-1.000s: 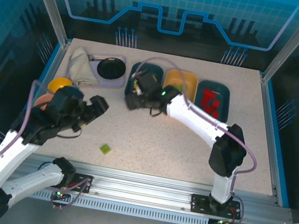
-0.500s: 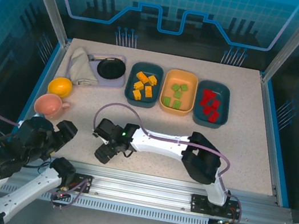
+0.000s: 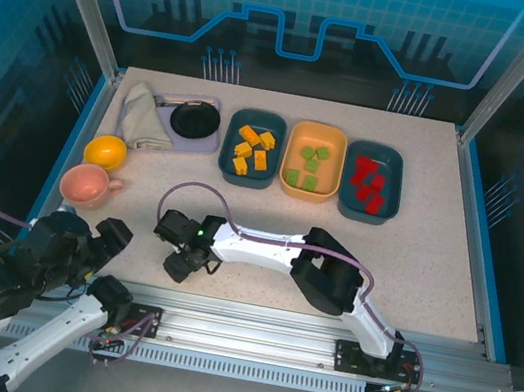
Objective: Sort the legos into containers by color
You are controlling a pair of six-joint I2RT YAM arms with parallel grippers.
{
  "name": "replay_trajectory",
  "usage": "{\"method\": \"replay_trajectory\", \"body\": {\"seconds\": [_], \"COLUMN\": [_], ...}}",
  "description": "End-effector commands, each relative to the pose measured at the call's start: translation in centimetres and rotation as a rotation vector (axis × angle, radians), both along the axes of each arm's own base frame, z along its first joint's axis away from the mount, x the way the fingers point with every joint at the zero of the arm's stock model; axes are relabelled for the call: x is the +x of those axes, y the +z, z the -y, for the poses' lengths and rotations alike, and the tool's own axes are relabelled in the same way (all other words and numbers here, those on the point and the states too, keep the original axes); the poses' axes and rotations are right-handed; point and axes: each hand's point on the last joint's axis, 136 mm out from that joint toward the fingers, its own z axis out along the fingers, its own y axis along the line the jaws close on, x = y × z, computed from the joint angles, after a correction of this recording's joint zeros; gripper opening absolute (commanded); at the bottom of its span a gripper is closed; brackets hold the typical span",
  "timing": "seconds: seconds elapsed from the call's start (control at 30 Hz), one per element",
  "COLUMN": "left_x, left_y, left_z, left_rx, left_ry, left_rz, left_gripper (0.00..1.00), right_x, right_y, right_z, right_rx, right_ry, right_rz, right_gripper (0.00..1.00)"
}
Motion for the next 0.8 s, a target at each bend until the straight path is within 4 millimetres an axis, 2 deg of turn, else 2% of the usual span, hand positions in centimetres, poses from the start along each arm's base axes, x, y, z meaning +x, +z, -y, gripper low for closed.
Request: {"method": "replay_trajectory", "body": {"seconds": [0.0, 0.1, 0.23, 0.33, 0.47, 0.6, 0.77], "left_x": [-0.4, -0.3, 0.1, 0.6, 2.2, 4.7, 8.1], "left_y": [-0.6, -0.6, -0.9, -1.0, -0.9, -0.4, 0.4], "left_z": [0.3, 0.5, 1.1, 1.9, 4.4, 7.9, 11.0], "left_rx": [-0.023, -0.027, -0.042, -0.061, -0.112, -0.177, -0.211], "left_ry": [-0.009, -0.015, -0.030, -0.055, -0.146, -0.257, -0.331], "left_rz": [-0.023, -0.020, -0.019, -0.016, 0.006, 0.024, 0.046], "left_gripper": [0.93, 0.92, 0.92, 0.92, 0.92, 0.92, 0.92], "right_x": [0.0, 0.1, 0.7, 1.6, 4.2, 8.0, 13.6], "right_y": [-0.9, -1.2, -0.5, 1.3, 5.6, 9.4, 12.2], "right_z": [0.4, 0.5, 0.8, 1.2, 2.5, 6.3, 14.5], "right_rx": [-0.042, -0.055, -0.051, -0.024, 0.033, 0.056, 0.031], "right_ry": [-0.021, -0.026, -0.045, -0.074, -0.143, -0.257, -0.466], "right_rz": [-0.006, 0.002, 0.025, 0.046, 0.093, 0.138, 0.169], "right_gripper": [0.58, 0.47, 0.34, 0.31, 0.30, 0.30, 0.29]}}
